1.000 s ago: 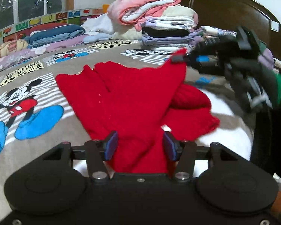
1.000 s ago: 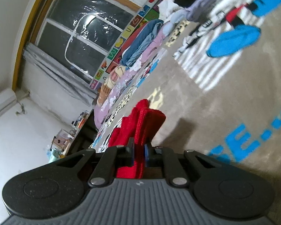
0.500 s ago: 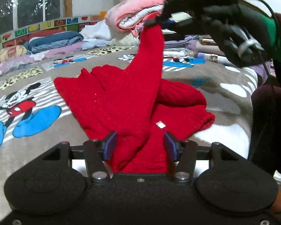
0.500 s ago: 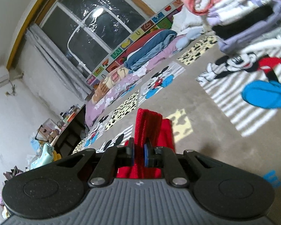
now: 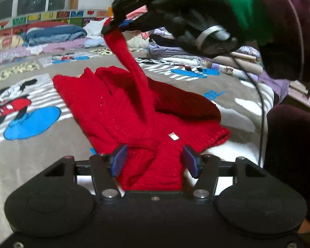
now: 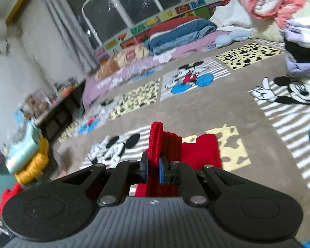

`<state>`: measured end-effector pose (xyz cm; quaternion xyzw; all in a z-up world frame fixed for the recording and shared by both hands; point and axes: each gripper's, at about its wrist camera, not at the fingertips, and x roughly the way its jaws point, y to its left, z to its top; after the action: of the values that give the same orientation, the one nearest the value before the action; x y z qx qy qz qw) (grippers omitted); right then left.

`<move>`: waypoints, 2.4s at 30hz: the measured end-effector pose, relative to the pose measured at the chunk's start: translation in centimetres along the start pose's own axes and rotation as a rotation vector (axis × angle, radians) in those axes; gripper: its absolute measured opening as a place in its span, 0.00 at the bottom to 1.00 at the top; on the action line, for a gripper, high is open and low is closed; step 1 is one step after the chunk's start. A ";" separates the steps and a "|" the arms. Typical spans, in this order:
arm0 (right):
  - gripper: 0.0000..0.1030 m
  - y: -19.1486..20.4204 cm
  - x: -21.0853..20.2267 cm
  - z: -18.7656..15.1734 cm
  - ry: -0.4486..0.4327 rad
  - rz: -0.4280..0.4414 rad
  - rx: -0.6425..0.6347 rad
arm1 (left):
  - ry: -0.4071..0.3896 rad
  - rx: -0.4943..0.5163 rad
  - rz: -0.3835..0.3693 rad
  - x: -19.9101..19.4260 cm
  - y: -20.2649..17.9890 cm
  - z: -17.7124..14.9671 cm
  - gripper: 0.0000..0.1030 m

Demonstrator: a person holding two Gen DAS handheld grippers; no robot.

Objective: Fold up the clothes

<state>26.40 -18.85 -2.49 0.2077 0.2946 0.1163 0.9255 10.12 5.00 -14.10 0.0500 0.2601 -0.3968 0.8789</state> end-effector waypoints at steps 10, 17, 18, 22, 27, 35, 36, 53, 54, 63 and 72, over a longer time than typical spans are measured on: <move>0.11 2.9 5.1 -0.3 0.056 -0.052 -0.059 | -0.003 -0.137 -0.100 -0.3 2.2 0.3 0.57; 0.11 4.4 7.5 -0.6 0.084 -0.073 -0.095 | -0.007 -0.229 -0.150 -0.6 3.5 0.2 0.58; 0.11 4.6 7.9 -0.6 0.089 -0.078 -0.100 | -0.008 -0.249 -0.159 -0.6 3.7 0.1 0.58; 0.11 4.8 9.8 -0.8 0.107 -0.101 -0.102 | -0.017 -0.317 -0.190 -0.6 4.5 0.0 0.58; 0.11 4.9 12.0 -1.4 0.136 -0.144 -0.108 | -0.023 -0.369 -0.215 -0.8 5.3 0.0 0.58; 0.12 4.8 14.3 -2.5 0.165 -0.168 -0.140 | -0.013 -0.376 -0.226 -0.7 5.6 0.0 0.59; 0.16 4.8 14.5 -2.5 0.172 -0.163 -0.137 | -0.012 -0.374 -0.227 -0.7 5.6 0.0 0.60; 0.30 5.4 1.6 -4.8 0.151 0.051 -0.482 | -0.003 -0.331 -0.201 -0.5 5.3 0.0 0.66; 0.30 5.6 0.4 -5.9 0.155 0.058 -0.541 | -0.004 -0.333 -0.200 -0.5 5.3 0.0 0.67; 0.29 7.6 -2.6 -14.3 0.188 0.118 -0.825 | 0.001 -0.329 -0.174 -0.4 5.1 0.0 0.67; 0.29 8.3 -3.2 -14.4 0.168 0.100 -0.771 | -0.023 -0.273 -0.123 -0.7 4.0 -0.4 0.67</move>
<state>14.50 -8.02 -7.80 -0.1512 0.2936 0.2798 0.9015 12.43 8.35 -14.57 -0.0908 0.3040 -0.4113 0.8545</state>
